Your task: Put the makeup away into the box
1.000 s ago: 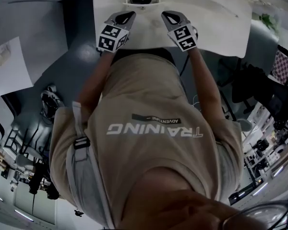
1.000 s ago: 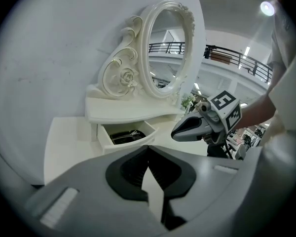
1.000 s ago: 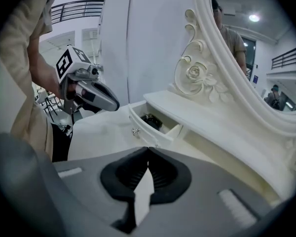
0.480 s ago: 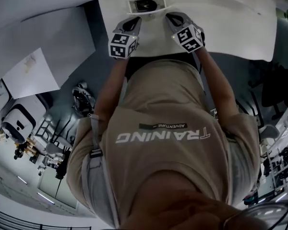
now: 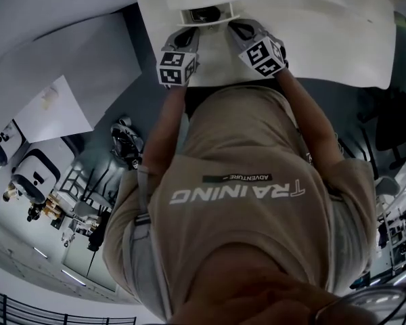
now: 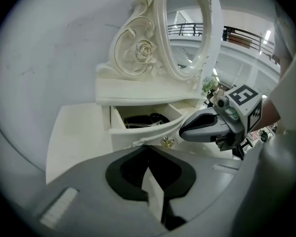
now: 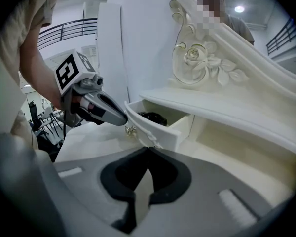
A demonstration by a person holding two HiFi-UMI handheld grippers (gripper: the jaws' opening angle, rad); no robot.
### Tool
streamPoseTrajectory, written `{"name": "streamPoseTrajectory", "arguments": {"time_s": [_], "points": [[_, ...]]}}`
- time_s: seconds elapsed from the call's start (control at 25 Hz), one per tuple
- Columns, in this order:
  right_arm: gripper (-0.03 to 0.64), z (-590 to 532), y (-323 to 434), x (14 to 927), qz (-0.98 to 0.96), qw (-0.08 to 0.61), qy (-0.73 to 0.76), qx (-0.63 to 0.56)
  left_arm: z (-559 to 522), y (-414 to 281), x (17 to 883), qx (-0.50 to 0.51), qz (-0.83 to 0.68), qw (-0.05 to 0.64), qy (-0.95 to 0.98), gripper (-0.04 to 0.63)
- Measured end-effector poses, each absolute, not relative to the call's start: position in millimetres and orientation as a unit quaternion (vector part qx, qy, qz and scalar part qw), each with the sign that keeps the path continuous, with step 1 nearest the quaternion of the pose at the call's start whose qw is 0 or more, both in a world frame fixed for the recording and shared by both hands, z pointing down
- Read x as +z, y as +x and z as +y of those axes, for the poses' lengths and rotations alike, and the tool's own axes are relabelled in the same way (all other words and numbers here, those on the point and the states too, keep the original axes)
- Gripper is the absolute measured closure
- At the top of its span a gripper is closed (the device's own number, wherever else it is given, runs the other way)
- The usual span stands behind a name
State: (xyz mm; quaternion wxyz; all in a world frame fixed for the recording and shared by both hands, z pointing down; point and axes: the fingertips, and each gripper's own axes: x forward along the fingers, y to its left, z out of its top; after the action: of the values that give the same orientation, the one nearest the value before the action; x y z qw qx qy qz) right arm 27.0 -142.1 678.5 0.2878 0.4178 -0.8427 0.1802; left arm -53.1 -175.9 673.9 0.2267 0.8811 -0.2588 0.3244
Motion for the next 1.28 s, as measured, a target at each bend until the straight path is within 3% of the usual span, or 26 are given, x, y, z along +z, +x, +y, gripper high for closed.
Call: {"name": "streamPoseTrajectory", "arguments": {"time_s": [0.92,1.28], "points": [[0.614,-181.8,39.3,677.2,-0.835,0.277,0.434,0.195,-211.7,-30.6,673.3,0.303,-0.281,0.231,0.881,0.589],[0.614,-204.1,60.6,683.9,-0.837,0.235,0.451,0.203,-228.8,-12.8,670.3,0.251,-0.304,0.235,0.888,0.589]]}}
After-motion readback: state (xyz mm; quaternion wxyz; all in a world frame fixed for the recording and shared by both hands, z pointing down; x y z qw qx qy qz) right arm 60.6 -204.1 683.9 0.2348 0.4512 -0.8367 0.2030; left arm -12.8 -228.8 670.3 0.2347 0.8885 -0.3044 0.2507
